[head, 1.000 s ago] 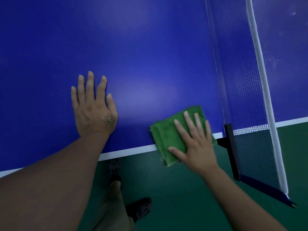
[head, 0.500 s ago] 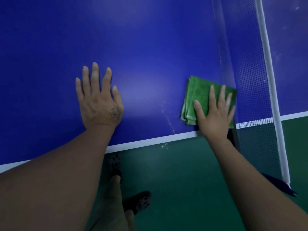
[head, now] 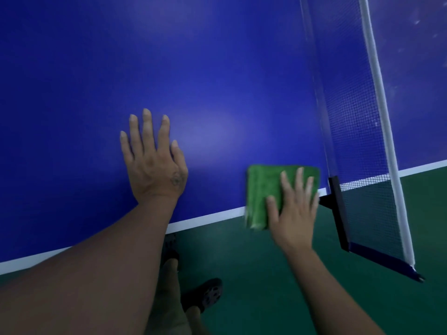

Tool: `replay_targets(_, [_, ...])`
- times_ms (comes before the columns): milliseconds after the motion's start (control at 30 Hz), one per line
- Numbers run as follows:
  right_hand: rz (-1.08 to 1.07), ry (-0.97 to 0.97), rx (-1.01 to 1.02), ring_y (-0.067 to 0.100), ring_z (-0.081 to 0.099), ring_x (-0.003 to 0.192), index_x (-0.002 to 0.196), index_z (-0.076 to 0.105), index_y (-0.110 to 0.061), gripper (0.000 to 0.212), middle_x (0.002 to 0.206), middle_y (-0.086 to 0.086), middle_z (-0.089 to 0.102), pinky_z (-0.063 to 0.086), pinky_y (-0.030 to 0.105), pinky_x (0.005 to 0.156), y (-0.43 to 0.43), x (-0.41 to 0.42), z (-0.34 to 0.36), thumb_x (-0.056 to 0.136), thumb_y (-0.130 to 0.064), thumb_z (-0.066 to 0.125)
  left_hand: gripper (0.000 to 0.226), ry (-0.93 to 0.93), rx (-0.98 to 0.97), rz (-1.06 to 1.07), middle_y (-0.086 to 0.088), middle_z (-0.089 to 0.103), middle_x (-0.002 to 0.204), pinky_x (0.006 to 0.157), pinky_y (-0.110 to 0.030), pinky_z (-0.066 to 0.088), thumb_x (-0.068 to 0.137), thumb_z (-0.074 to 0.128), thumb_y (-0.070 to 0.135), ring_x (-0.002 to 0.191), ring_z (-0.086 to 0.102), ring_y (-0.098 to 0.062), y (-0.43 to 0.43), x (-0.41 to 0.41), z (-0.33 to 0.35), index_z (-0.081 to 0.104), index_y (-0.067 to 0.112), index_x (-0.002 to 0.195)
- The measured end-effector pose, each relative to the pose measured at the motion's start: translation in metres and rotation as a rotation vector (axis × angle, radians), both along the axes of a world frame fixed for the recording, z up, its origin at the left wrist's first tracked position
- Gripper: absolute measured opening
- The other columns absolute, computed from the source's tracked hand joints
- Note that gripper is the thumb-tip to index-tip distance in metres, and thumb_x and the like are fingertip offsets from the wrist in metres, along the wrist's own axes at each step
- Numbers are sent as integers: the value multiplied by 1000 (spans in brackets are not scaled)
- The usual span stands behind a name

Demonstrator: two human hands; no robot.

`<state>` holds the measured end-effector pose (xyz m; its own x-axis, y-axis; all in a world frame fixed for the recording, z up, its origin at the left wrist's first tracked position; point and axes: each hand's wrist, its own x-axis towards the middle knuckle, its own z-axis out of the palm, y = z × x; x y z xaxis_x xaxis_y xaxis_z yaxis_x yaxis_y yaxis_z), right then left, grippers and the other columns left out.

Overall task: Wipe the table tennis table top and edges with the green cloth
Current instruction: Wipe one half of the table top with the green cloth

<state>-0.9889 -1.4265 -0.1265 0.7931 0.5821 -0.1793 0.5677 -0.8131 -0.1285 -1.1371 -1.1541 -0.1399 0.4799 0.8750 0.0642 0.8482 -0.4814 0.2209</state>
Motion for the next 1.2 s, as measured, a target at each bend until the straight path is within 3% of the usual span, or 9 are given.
replay_targets(133, [-261,36,49,42,-9,167,170,31,-14,104,183,7,-6,-2,74,129,89,34,-2,96,-87,26,59,16,-21,1,-8,14,181,135,-56,9,113,32,39,168,10,-33,0,1,-1,28,24,170])
replay_targets(267, [51,-94,51,45,-1,167,166,37,-16,104,182,13,4,3,72,130,127,-24,-18,95,-91,37,59,10,-37,2,-7,13,181,135,-56,9,113,30,40,168,8,-33,1,1,-1,28,24,170])
replay_targets(467, [239,-40,113,37,7,168,161,44,-25,85,182,4,13,12,73,129,28,-59,-18,98,-81,51,59,14,-54,5,-6,10,182,135,-56,9,114,29,41,168,7,-33,1,0,-1,25,24,171])
replay_targets(633, [-116,-45,82,28,1,169,164,37,-29,82,183,-6,7,1,72,130,38,16,-12,101,-81,38,59,-16,-45,1,-7,13,181,135,-56,8,114,32,39,168,9,-33,1,0,-4,28,24,170])
replay_targets(767, [-407,-42,109,31,-3,169,171,26,-28,100,183,-5,2,4,79,125,107,18,-13,95,-91,15,58,-10,-34,-1,-8,15,181,135,-56,9,114,33,39,168,10,-33,1,0,-4,29,23,170])
replay_targets(900, [67,-100,103,35,5,169,170,33,-29,88,183,-2,10,4,75,128,110,-64,-20,101,-83,37,58,-16,-45,-7,-9,16,181,135,-56,9,114,34,38,168,11,-34,1,0,-1,31,22,169])
replay_targets(967, [126,-81,110,35,7,169,168,35,-30,86,182,-3,13,8,75,128,72,-88,-20,100,-82,43,58,-16,-47,-10,-9,17,180,135,-56,10,114,36,37,167,11,-34,2,0,-1,32,21,169])
replay_targets(1100, [-102,-29,85,31,0,169,171,29,-31,89,183,-5,7,8,77,127,18,-56,-17,99,-83,38,58,0,-20,-15,-10,18,180,135,-56,10,114,36,36,167,12,-35,0,0,-1,32,21,169])
replay_targets(1200, [-415,11,177,30,-5,169,171,28,-34,90,183,-11,3,7,82,124,44,-13,-17,97,-84,42,58,19,-19,-15,-9,17,180,135,-56,9,114,34,37,167,11,-34,0,0,-1,30,22,170])
